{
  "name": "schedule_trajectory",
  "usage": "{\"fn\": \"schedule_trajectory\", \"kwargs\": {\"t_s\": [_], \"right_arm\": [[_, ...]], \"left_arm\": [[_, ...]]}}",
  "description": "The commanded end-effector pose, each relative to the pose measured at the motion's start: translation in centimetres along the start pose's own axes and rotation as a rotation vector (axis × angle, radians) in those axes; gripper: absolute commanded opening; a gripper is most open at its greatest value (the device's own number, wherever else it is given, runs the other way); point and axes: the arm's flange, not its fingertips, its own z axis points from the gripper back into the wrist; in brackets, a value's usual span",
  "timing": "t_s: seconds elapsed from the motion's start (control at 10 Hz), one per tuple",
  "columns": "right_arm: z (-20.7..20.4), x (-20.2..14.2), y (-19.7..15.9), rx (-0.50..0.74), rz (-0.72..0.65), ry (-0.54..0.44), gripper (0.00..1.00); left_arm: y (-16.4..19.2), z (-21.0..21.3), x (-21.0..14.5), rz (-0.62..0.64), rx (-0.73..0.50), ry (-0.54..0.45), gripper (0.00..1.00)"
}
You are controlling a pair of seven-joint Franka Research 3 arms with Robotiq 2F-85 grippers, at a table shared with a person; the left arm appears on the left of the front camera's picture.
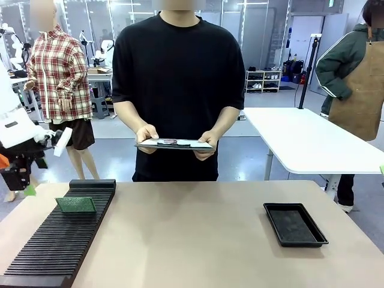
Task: Inspect the PCB.
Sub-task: Pick up the Blank PCB and present it to the human.
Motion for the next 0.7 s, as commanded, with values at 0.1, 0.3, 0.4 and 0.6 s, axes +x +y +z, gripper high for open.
{"fn": "schedule_trajectory", "kwargs": {"t_s": [0.1,0.3,0.4,0.6], "right_arm": [[0.0,0.1,0.0,0.011,0.018,-0.010,1.00],[0.0,0.1,0.0,0.011,0.018,-0.010,1.00],[0.0,0.1,0.0,0.011,0.018,-0.010,1.00],[0.0,0.1,0.0,0.011,0.018,-0.010,1.00]], "left_arm": [[3.2,-5.2,-1.5,-0.103,-0.048,-0.156,1.00],[4.7,-7.8,-1.9,-0.073,-0.040,-0.087,1.00],[5.6,-9.3,-2.2,-0.096,-0.058,-0.094,1.00],[7.2,-12.1,-2.5,-0.101,-0.073,-0.096,1.00]]}}
